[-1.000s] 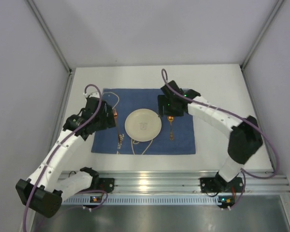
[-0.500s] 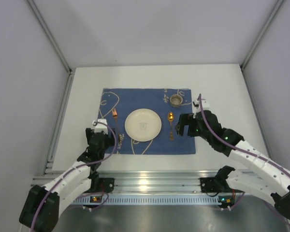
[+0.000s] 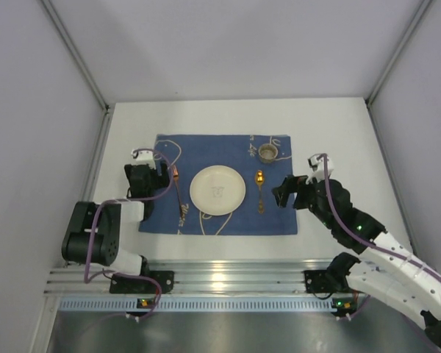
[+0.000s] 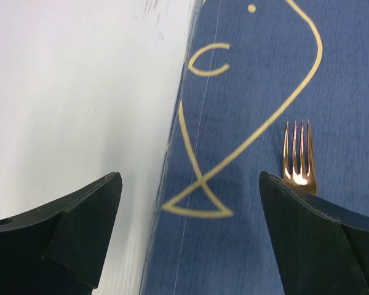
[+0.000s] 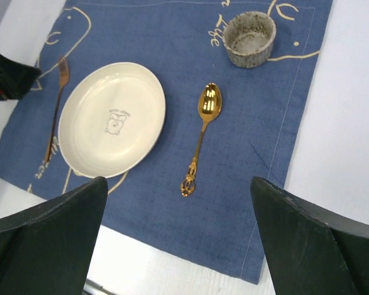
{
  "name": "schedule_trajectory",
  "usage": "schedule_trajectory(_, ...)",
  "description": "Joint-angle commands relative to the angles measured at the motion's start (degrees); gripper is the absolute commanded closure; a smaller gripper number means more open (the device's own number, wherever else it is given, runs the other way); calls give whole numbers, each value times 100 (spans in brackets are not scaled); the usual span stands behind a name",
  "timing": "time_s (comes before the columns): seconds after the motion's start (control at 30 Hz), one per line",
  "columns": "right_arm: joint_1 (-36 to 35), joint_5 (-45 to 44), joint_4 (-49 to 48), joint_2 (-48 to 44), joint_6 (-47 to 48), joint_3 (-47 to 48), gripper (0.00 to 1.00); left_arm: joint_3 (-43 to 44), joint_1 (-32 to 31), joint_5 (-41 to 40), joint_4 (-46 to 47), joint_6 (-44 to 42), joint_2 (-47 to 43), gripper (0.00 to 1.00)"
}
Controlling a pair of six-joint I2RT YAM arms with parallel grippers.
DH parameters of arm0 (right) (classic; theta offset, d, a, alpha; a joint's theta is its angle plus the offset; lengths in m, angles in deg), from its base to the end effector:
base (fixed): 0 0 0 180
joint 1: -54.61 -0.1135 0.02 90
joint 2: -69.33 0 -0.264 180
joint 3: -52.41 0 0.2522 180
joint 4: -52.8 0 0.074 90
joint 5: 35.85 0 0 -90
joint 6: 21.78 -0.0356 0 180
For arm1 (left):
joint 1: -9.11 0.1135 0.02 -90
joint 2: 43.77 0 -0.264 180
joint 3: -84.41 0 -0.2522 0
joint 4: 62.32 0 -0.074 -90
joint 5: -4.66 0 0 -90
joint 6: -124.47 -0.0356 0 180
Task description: Set the dinner table for one person
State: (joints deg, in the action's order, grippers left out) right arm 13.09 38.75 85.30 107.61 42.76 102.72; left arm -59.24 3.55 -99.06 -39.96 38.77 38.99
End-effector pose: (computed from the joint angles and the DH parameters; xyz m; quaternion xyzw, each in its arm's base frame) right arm 0.1267 0.0996 0.2917 -0.0381 0.8168 0.2200 0.5320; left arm 0.2594 -0.0168 0.1485 -0.0558 0.8336 0.0534 0.5470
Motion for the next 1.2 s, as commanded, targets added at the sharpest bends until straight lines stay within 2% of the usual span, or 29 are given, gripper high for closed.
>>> schedule_trajectory(0.0, -76, -253, -266, -93, 93, -183, 0, 430, 187, 754, 659, -138, 415, 2)
schedule_trajectory(0.13, -76, -507, -336, -391, -109, -429, 0, 711, 485, 1054, 528, -78, 688, 3)
schedule_trajectory(0.2, -76, -569, -424, -567, -127, -605, 0, 441, 521, 1143, 1365, -165, 872, 2)
schedule_trajectory(0.23, -76, -578, -485, -602, -109, -658, 0, 413, 512, 1291, 1380, -114, 856, 1)
schedule_trajectory(0.27, -76, -587, -599, -664, -66, -693, 0, 561, 512, 1284, 867, -96, 769, 2)
schedule_trajectory(0.33, -76, -631, -731, -664, -48, -773, 0, 493, 512, 1327, 1036, -122, 733, 2)
schedule_trajectory(0.43, -76, -885, -933, -550, -223, -869, 0, -42, 512, 1310, 1913, -104, 601, 2)
schedule_trajectory(0.47, -76, -1043, -995, -463, -302, -904, 0, -618, 512, 1266, 2465, -87, 827, 2)
schedule_trajectory(0.5, -85, -1149, -1100, -410, -259, -931, 0, -781, 512, 1127, 3566, -78, 951, 2)
schedule_trajectory(0.53, -76, -1298, -1127, -357, -171, -931, 0, -504, 512, 969, 2995, 44, 813, 2)
schedule_trajectory(0.57, -76, -1891, -1118, -243, -57, -914, 0, -371, 512, 1011, 2336, 54, 655, 2)
schedule_trajectory(0.63, -76, -2692, -1136, -129, -39, -922, 0, -544, 478, 985, 3126, -201, 864, 2)
schedule_trajectory(0.67, -67, -3271, -1162, -6, 170, -931, 0, -528, 477, 985, 3025, -201, 830, 2)
schedule_trajectory(0.7, 11, -3320, -1493, 56, 494, -983, 0, -510, 477, 994, 2780, -149, 777, 2)
schedule_trajectory(0.73, 125, -3199, -1662, 135, 950, -1027, 0, -484, 477, 1002, 2673, -148, 751, 2)
schedule_trajectory(0.77, 239, -2693, -1759, 275, 1868, -1071, 0, -423, 477, 1002, 2611, -148, 724, 1)
schedule_trajectory(0.83, 573, -2416, -2039, 407, 2359, -1238, 0, -422, 477, 1002, 2646, -148, 724, 2)
schedule_trajectory(0.9, 1098, -2520, -2452, 478, 2239, -1614, 0, -440, 477, 994, 2681, -157, 750, 1)
schedule_trajectory(0.93, 1372, -2312, -2985, 417, 2038, -1791, 0, -457, 477, 1002, 2672, -157, 742, 2)
schedule_trajectory(0.97, 2018, -2005, -3365, 391, 2062, -2175, 0, -440, 477, 994, 2672, -157, 741, 2)
schedule_trajectory(1.03, 2724, -1110, -4269, 460, 2211, -2573, 0, -448, 477, 985, 2672, -157, 733, 2)
schedule_trajectory(1.07, 3337, -357, -5022, 844, 2324, -2775, 0, -448, 477, 994, 2672, -166, 733, 1)
schedule_trajectory(1.13, 3789, 96, -5799, 1425, 2370, -2873, 0, -448, 468, 1002, 2681, -166, 741, 1)
schedule_trajectory(1.17, 3904, 3, -6447, 1906, 2378, -2812, 0, -440, 477, 994, 2672, -166, 741, 2)
